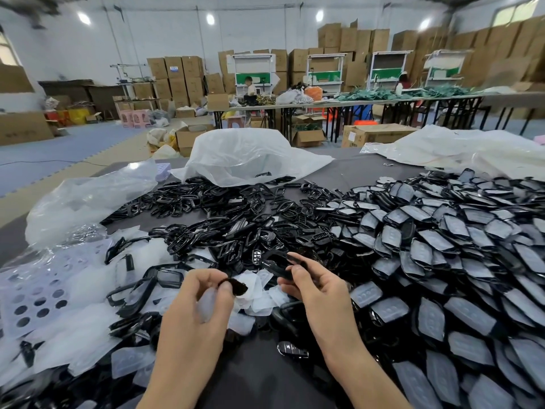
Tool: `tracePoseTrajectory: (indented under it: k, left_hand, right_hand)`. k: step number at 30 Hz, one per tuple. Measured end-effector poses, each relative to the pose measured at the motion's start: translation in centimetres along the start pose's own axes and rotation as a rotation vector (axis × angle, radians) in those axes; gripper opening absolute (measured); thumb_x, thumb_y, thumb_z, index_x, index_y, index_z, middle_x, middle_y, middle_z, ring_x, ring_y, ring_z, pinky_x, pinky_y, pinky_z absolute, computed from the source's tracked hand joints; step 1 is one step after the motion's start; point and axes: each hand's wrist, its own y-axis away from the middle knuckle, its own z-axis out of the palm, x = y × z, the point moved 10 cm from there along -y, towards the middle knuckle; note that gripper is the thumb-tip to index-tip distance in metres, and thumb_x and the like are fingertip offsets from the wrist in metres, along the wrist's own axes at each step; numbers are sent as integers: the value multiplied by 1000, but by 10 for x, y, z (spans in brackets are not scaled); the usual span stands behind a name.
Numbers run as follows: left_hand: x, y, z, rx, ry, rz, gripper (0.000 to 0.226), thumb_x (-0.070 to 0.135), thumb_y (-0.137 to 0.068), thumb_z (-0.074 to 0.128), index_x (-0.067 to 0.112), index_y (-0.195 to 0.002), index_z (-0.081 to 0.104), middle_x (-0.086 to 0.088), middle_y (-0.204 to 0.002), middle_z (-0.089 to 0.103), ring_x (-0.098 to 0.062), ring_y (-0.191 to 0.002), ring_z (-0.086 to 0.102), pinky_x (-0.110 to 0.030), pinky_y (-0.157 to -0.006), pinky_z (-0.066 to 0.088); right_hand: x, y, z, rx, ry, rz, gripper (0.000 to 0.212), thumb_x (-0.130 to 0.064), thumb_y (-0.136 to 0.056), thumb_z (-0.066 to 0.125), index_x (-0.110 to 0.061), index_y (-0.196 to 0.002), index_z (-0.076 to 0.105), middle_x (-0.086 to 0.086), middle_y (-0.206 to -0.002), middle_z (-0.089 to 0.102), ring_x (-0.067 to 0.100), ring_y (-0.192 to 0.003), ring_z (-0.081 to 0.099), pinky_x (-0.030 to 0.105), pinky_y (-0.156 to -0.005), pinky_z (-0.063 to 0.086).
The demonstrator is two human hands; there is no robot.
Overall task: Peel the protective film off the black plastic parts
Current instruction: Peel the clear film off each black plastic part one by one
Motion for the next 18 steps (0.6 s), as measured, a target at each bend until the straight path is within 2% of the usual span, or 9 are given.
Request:
tracePoseTrajectory:
  k: [3, 5, 7, 8, 10, 11, 13, 15, 18]
  left_hand:
    - [-4, 0, 1, -1, 121, -81, 10, 29, -90, 65, 39, -91, 61, 6, -86, 69, -21, -72, 59, -4, -51, 41]
    - [-6, 1, 4, -17, 177, -122, 9, 31, -90, 66, 38, -87, 63, -1, -79, 71, -24, -68, 60, -5, -48, 41]
    - [-9, 1, 8, -27, 238, -148, 11, 28, -90, 67, 37, -84, 65, -4, -75, 70, -23, -60, 60, -8, -49, 43]
    - [-9, 1, 9, -31, 257, -157, 12, 26, -90, 68, 35, -82, 66, -2, -73, 70, -16, -57, 59, -9, -50, 43]
    - [-12, 0, 11, -23, 279, -166, 11, 21, -90, 69, 28, -82, 68, 4, -74, 70, -4, -60, 60, -8, -55, 45]
    - [-15, 0, 11, -12, 303, -176, 9, 18, -90, 69, 24, -83, 68, 5, -79, 71, -2, -63, 63, -8, -58, 46]
    - [-20, 0, 12, 2, 338, -201, 5, 16, -90, 68, 19, -86, 67, 0, -86, 71, -6, -67, 67, -8, -61, 48]
    - [-23, 1, 11, 15, 329, -191, 8, 16, -91, 68, 22, -86, 65, -9, -79, 68, -10, -65, 66, -10, -60, 47]
    - [-23, 0, 12, 9, 321, -163, 14, 11, -91, 67, 24, -89, 60, -1, -76, 66, -13, -63, 63, -12, -59, 47]
  right_hand:
    - [0, 4, 11, -71, 27, 2, 28, -10, -100, 59, -30, -98, 78, -3, -93, 78, 16, -86, 75, 16, -72, 56]
    - [1, 8, 20, -133, 50, 5, 25, -9, -99, 59, -27, -104, 76, -3, -95, 78, 18, -88, 76, 17, -73, 57]
    - [3, 12, 29, -193, 82, 8, 24, -9, -99, 59, -26, -107, 75, -3, -95, 79, 18, -89, 76, 19, -75, 57]
    - [4, 14, 33, -217, 100, 9, 24, -10, -100, 59, -26, -109, 74, -3, -94, 79, 17, -89, 76, 19, -76, 57]
    - [4, 18, 39, -260, 116, 11, 24, -9, -100, 58, -24, -111, 73, -2, -95, 79, 16, -88, 76, 19, -76, 56]
    - [4, 19, 41, -283, 113, 15, 24, -8, -100, 57, -22, -112, 73, -1, -96, 79, 16, -88, 75, 19, -78, 56]
    - [4, 22, 45, -322, 101, 22, 25, -7, -101, 56, -18, -114, 73, 2, -102, 78, 16, -90, 75, 21, -81, 57]
    - [3, 24, 47, -343, 85, 24, 25, -6, -101, 55, -17, -115, 73, 5, -104, 77, 15, -90, 75, 21, -81, 57]
    - [1, 25, 48, -358, 96, 12, 25, -7, -101, 55, -18, -114, 73, 7, -101, 77, 15, -87, 74, 22, -80, 57]
